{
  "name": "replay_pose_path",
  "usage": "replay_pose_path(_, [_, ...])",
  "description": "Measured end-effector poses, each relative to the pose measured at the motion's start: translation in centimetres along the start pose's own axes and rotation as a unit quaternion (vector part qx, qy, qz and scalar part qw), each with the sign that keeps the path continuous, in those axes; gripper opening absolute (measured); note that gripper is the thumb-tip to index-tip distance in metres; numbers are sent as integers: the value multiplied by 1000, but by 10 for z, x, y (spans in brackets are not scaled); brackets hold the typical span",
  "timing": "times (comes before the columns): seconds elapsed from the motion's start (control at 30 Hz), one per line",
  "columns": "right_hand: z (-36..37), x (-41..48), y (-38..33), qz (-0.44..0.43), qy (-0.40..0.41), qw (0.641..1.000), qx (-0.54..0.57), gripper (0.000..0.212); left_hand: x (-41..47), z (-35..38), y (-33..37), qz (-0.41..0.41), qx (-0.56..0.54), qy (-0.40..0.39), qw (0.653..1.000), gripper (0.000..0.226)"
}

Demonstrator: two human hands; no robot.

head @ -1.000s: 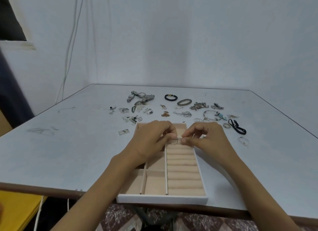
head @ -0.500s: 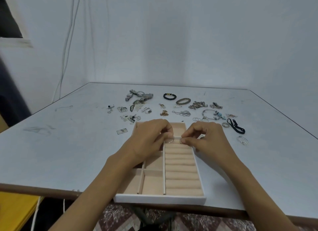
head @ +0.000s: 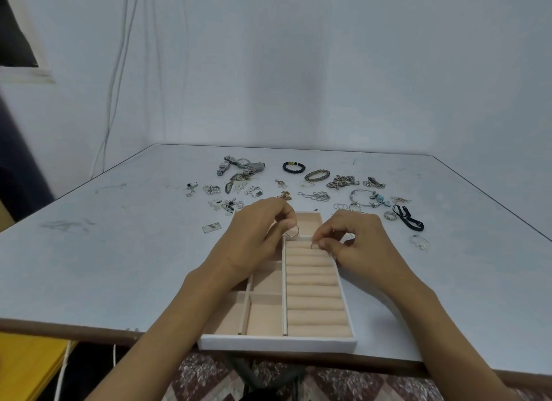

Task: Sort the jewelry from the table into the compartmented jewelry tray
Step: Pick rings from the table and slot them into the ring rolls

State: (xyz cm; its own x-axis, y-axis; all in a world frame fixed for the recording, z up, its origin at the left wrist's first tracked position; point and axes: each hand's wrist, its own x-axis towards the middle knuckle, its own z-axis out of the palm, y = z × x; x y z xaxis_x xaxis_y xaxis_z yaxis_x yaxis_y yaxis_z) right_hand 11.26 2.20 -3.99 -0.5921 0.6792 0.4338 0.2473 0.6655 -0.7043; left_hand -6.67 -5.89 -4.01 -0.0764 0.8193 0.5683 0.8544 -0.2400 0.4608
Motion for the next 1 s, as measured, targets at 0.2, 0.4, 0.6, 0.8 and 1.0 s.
replay_pose_path(0.2, [1,3,3,-14,-6,1000,-23,23,-1,-1,1,-9,1,-5,1000,14])
replay_pose_path(0.4, [-3,-3,2,5,-9,1000,-2,22,-1,0,2,-12,3,-20,1000,5])
replay_pose_path(0.6, [-18,-35,11,28,77,994,-79,19,-3,-1,8,-5,19,-55,998,5])
replay_pose_path(0.8, [-30,-64,16,44,68,996,-36,14,-4,-4,13,4,54,-70,996,9])
replay_pose_path(1.0, [-31,-64,21,47,47,996,-62,9,-5,-2,9,10,79,-74,994,12])
